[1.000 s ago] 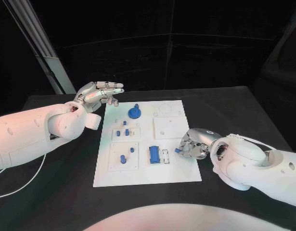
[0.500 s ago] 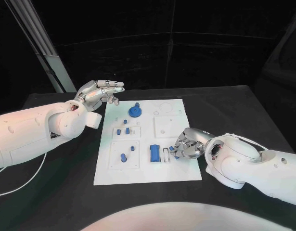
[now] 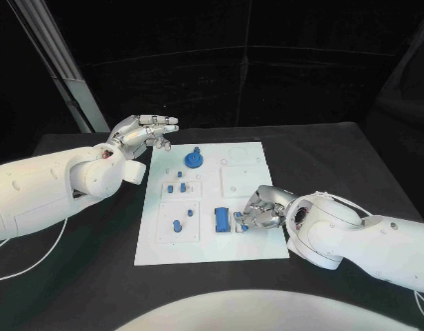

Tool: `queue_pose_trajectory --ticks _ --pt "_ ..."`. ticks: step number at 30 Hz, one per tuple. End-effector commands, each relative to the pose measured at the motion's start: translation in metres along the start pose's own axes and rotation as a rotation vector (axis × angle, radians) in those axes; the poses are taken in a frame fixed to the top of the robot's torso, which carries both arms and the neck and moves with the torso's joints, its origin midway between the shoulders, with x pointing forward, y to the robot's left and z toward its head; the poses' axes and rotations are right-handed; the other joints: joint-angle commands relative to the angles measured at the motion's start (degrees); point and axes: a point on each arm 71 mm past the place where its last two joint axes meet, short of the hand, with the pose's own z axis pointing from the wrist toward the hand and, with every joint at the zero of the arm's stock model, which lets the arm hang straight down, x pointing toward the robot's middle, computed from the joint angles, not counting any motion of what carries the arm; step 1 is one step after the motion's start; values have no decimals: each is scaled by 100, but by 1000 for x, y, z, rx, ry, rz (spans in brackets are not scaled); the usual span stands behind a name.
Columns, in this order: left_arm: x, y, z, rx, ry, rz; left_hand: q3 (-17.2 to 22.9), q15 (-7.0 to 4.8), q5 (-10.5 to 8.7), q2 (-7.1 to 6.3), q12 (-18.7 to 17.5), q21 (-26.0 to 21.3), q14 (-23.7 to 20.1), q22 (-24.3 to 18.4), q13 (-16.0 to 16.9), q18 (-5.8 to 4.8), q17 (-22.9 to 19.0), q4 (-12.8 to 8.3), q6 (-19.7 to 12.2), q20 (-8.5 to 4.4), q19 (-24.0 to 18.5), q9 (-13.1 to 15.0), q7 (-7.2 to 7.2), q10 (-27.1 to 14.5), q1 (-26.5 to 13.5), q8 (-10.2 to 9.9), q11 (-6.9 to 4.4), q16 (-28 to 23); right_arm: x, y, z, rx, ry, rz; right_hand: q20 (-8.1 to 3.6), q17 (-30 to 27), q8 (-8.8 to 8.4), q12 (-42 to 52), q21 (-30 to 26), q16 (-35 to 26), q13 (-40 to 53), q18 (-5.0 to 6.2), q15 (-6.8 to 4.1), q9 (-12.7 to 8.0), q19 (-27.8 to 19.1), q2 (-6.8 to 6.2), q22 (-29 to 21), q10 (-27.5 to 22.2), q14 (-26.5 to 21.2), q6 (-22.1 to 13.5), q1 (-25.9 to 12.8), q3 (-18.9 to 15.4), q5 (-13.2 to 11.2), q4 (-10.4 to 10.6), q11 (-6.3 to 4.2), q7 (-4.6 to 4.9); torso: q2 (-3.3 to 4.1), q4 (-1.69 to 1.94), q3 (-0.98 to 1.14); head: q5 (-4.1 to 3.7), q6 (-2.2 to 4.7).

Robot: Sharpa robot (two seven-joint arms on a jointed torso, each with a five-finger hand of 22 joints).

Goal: Assemble the parts on the task board

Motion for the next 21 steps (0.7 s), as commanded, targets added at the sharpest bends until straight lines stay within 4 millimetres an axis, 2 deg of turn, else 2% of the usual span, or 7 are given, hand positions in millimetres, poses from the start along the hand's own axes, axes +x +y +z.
queue_pose_trajectory --ticks 1,9,21 --pt "1 -1 0 5 10 -7 -19 -7 6 44 15 -32 -28 -5 -9 83 0 -8 -30 12 -29 -5 4 -39 -12 21 -2 13 1 1 1 8 13 18 -13 5 -4 -14 32 13 -18 -47 -26 16 42 -2 156 46 40 55 -66 9 34 33 2 10 4 -5 2 15 3" --pt "1 -2 0 6 10 -7 -18 -6 7 48 25 -33 -31 -6 -9 84 -6 -13 -40 13 -29 -6 6 -52 -10 26 0 15 2 1 4 10 15 0 -16 -3 1 -81 30 8 -63 -46 -30 26 40 1 153 35 37 73 -92 11 23 48 -3 4 1 -4 1 16 -11" --pt "1 -2 0 6 10 -7 -18 -6 7 48 25 -33 -31 -6 -9 84 -6 -13 -40 13 -29 -6 6 -52 -10 26 0 15 3 4 6 2 17 -36 -32 -28 35 -56 20 -9 -34 -42 -46 85 28 -15 139 64 27 156 -249 -25 -125 130 -24 -25 0 -7 2 17 -10"
